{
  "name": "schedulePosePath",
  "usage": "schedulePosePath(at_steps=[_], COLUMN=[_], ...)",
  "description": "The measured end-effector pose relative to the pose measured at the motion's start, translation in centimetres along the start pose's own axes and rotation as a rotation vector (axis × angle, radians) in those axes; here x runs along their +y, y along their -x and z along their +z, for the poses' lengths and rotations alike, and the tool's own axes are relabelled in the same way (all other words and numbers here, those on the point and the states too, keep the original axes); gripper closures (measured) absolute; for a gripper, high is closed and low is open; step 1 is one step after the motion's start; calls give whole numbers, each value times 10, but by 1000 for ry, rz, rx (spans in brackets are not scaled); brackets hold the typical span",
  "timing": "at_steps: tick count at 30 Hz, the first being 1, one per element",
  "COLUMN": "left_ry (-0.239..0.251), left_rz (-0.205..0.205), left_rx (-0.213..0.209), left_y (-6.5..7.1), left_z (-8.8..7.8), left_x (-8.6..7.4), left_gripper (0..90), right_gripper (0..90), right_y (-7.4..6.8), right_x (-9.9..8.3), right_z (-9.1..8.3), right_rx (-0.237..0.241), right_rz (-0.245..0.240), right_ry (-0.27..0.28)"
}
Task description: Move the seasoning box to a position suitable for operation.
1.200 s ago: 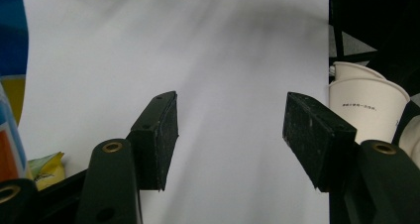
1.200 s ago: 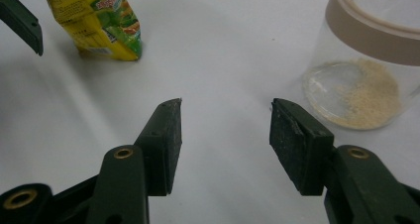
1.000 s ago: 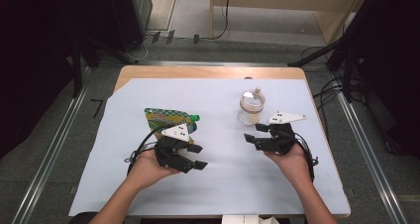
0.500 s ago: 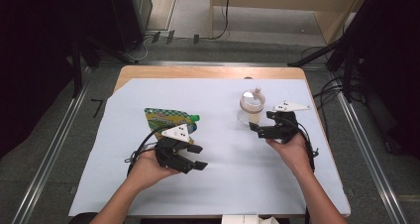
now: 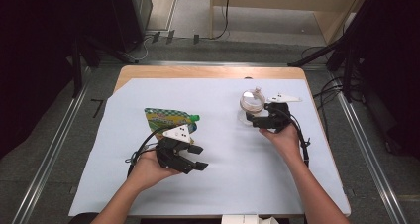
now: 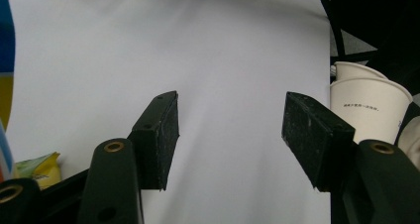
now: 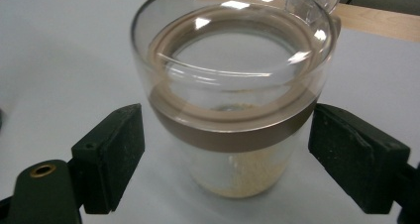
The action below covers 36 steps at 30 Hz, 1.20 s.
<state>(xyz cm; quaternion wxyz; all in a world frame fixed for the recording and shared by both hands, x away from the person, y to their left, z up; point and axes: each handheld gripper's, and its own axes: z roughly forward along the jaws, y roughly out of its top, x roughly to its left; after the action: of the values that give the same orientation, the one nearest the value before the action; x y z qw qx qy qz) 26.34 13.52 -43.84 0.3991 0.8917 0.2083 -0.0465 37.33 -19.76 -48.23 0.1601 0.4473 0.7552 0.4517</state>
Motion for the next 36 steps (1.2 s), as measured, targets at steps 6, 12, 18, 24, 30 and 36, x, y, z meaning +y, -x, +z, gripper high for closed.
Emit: schedulePosePath(at_steps=[6,12,18,24,30,36], left_ry=[-6,-6,-10,-13,-14,-13], left_rz=[-1,-3,-4,-6,-8,-12], left_rx=[0,-1,0,9,13,15], left_y=[1,4,6,8,8,6], left_z=[2,3,4,4,3,2], left_x=[-1,-2,-4,-5,-5,-5], left_gripper=[399,399,397,396,395,395], right_gripper=[124,85,88,113,118,118], right_y=[3,3,-1,-6,-8,-13], right_x=[-3,-4,-5,-4,-3,2], right_z=[14,29,41,40,39,28], right_rx=[0,-8,-54,-93,-105,-87], right_rz=[12,33,12,-33,-54,-54], right_ry=[19,31,32,36,37,56])
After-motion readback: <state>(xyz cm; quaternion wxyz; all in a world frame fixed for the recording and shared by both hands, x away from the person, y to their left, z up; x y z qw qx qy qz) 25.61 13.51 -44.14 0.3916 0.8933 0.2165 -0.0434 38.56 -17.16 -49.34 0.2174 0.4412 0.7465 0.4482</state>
